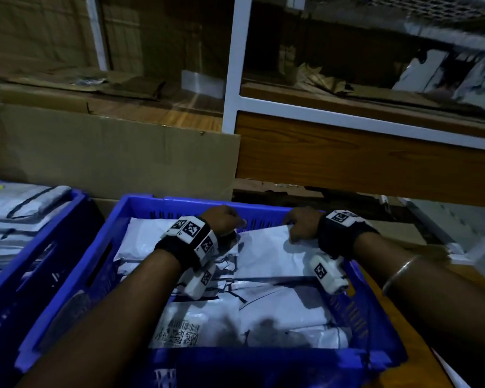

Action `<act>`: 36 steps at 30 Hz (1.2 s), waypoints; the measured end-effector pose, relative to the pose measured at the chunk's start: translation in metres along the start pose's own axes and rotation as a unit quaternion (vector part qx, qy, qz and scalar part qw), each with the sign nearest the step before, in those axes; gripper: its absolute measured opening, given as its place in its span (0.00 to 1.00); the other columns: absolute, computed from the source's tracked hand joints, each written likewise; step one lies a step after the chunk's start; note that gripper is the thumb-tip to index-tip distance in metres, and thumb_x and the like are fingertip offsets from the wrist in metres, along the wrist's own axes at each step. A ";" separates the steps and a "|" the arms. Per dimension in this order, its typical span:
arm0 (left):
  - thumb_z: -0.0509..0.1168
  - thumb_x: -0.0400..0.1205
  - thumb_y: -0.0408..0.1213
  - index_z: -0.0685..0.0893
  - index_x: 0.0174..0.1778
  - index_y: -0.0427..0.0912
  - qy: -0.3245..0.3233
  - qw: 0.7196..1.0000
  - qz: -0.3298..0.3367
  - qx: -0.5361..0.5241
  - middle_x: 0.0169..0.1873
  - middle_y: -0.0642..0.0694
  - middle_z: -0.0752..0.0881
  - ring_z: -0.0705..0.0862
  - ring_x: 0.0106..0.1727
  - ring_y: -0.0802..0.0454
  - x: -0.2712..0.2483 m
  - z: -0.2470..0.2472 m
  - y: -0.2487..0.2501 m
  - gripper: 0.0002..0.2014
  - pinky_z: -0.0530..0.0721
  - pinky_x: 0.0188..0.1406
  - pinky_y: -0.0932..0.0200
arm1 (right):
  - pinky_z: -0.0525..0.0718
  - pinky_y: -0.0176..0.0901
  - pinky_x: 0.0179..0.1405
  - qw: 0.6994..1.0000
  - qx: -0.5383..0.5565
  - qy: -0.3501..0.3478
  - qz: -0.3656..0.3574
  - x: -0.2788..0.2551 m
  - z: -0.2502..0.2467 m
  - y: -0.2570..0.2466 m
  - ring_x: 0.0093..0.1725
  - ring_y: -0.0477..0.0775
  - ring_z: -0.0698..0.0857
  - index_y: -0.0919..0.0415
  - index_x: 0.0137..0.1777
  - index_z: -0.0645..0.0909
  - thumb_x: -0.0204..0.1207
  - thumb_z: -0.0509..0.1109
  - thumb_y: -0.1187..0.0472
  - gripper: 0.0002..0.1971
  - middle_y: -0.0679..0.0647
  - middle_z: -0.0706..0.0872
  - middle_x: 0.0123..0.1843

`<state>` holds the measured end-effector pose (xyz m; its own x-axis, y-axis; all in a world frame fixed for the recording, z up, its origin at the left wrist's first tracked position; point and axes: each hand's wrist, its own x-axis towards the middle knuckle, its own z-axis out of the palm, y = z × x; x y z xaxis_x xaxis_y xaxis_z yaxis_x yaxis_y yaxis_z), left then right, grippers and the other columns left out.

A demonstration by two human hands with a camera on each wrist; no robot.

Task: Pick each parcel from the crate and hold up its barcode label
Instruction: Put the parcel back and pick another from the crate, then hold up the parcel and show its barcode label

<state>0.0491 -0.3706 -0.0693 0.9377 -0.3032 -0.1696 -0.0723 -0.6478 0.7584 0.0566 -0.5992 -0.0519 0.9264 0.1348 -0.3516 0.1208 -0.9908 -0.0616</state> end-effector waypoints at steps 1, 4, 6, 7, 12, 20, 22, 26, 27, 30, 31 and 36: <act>0.67 0.82 0.41 0.87 0.53 0.34 0.000 1.000 0.004 -0.002 0.55 0.31 0.87 0.84 0.60 0.37 0.001 0.001 0.000 0.13 0.80 0.59 0.52 | 0.83 0.44 0.48 1.000 0.006 0.009 0.000 -0.006 -0.009 0.004 0.52 0.59 0.86 0.59 0.59 0.88 0.67 0.77 0.63 0.18 0.58 0.89 0.55; 0.67 0.82 0.39 0.87 0.54 0.30 -0.001 1.000 0.009 -0.019 0.55 0.30 0.86 0.83 0.60 0.36 0.000 0.003 0.000 0.14 0.80 0.62 0.48 | 0.83 0.49 0.52 0.998 0.042 0.038 0.000 -0.024 -0.033 0.013 0.54 0.57 0.83 0.58 0.63 0.86 0.70 0.78 0.61 0.20 0.53 0.86 0.58; 0.68 0.82 0.39 0.88 0.52 0.29 -0.001 0.999 0.014 -0.032 0.54 0.30 0.87 0.84 0.60 0.36 0.001 0.003 -0.002 0.14 0.80 0.61 0.48 | 0.84 0.53 0.51 0.996 0.059 0.062 0.009 -0.036 -0.046 0.019 0.55 0.59 0.84 0.57 0.64 0.85 0.72 0.77 0.61 0.19 0.56 0.87 0.60; 0.68 0.82 0.41 0.88 0.50 0.31 0.001 0.999 0.015 -0.035 0.51 0.31 0.87 0.84 0.59 0.37 0.001 0.004 -0.002 0.14 0.80 0.60 0.49 | 0.82 0.50 0.48 0.995 0.066 0.078 0.019 -0.041 -0.051 0.022 0.55 0.59 0.84 0.58 0.66 0.84 0.72 0.77 0.62 0.21 0.57 0.87 0.61; 0.62 0.85 0.50 0.82 0.36 0.37 0.005 0.996 0.027 -0.085 0.35 0.41 0.83 0.82 0.40 0.44 -0.006 -0.001 0.007 0.20 0.75 0.44 0.53 | 0.76 0.43 0.52 0.979 0.149 0.141 0.015 -0.054 -0.065 0.039 0.65 0.61 0.82 0.64 0.67 0.83 0.72 0.79 0.61 0.24 0.60 0.84 0.67; 0.69 0.82 0.41 0.73 0.25 0.45 0.055 0.968 0.057 -0.239 0.16 0.54 0.74 0.73 0.19 0.55 -0.005 -0.011 0.004 0.20 0.70 0.25 0.61 | 0.86 0.63 0.56 0.954 0.239 0.161 -0.085 -0.055 -0.049 0.014 0.51 0.54 0.89 0.48 0.50 0.89 0.66 0.81 0.54 0.12 0.51 0.91 0.53; 0.71 0.77 0.47 0.79 0.29 0.42 0.087 0.972 0.051 -0.213 0.23 0.50 0.82 0.81 0.28 0.49 0.004 -0.018 -0.008 0.16 0.77 0.34 0.58 | 0.87 0.60 0.54 0.947 0.242 0.188 -0.098 -0.054 -0.045 0.008 0.50 0.50 0.89 0.47 0.51 0.90 0.63 0.81 0.49 0.16 0.48 0.92 0.52; 0.68 0.72 0.58 0.83 0.31 0.40 0.106 0.963 -0.022 -0.247 0.25 0.42 0.81 0.80 0.27 0.44 0.002 -0.026 -0.013 0.21 0.80 0.36 0.52 | 0.86 0.47 0.48 0.931 0.218 0.266 -0.123 -0.055 -0.041 -0.007 0.47 0.44 0.88 0.52 0.53 0.91 0.68 0.82 0.58 0.13 0.46 0.91 0.51; 0.65 0.76 0.60 0.82 0.34 0.41 0.100 0.955 -0.048 -0.276 0.24 0.41 0.79 0.79 0.22 0.45 -0.002 -0.026 -0.010 0.23 0.80 0.30 0.56 | 0.84 0.43 0.46 0.929 0.204 0.282 -0.129 -0.056 -0.040 -0.011 0.46 0.43 0.87 0.54 0.53 0.91 0.69 0.81 0.60 0.12 0.45 0.91 0.51; 0.48 0.83 0.68 0.82 0.47 0.41 0.069 0.916 -0.111 -0.379 0.24 0.35 0.80 0.77 0.15 0.47 -0.004 -0.023 -0.007 0.32 0.76 0.17 0.64 | 0.78 0.40 0.44 0.922 0.158 0.316 -0.156 -0.056 -0.033 -0.018 0.47 0.50 0.86 0.58 0.51 0.91 0.71 0.78 0.63 0.09 0.51 0.90 0.50; 0.46 0.81 0.71 0.82 0.55 0.38 0.055 0.905 -0.119 -0.405 0.25 0.33 0.82 0.79 0.17 0.44 -0.002 -0.023 -0.009 0.38 0.79 0.18 0.62 | 0.78 0.41 0.44 0.920 0.134 0.327 -0.167 -0.055 -0.030 -0.019 0.48 0.54 0.87 0.59 0.50 0.91 0.72 0.77 0.63 0.08 0.54 0.90 0.50; 0.57 0.80 0.63 0.81 0.52 0.37 0.017 0.890 -0.151 -0.430 0.36 0.35 0.86 0.85 0.28 0.42 -0.007 -0.039 -0.008 0.28 0.80 0.24 0.61 | 0.82 0.46 0.39 0.899 0.016 0.352 -0.259 -0.054 -0.009 -0.023 0.48 0.58 0.85 0.52 0.53 0.91 0.67 0.78 0.67 0.16 0.51 0.86 0.48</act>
<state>0.0565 -0.3362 -0.0500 0.8813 -0.1751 -0.4389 0.4574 0.0830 0.8854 0.0069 -0.5841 -0.0226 0.7460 0.5244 0.4105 0.6014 -0.7953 -0.0769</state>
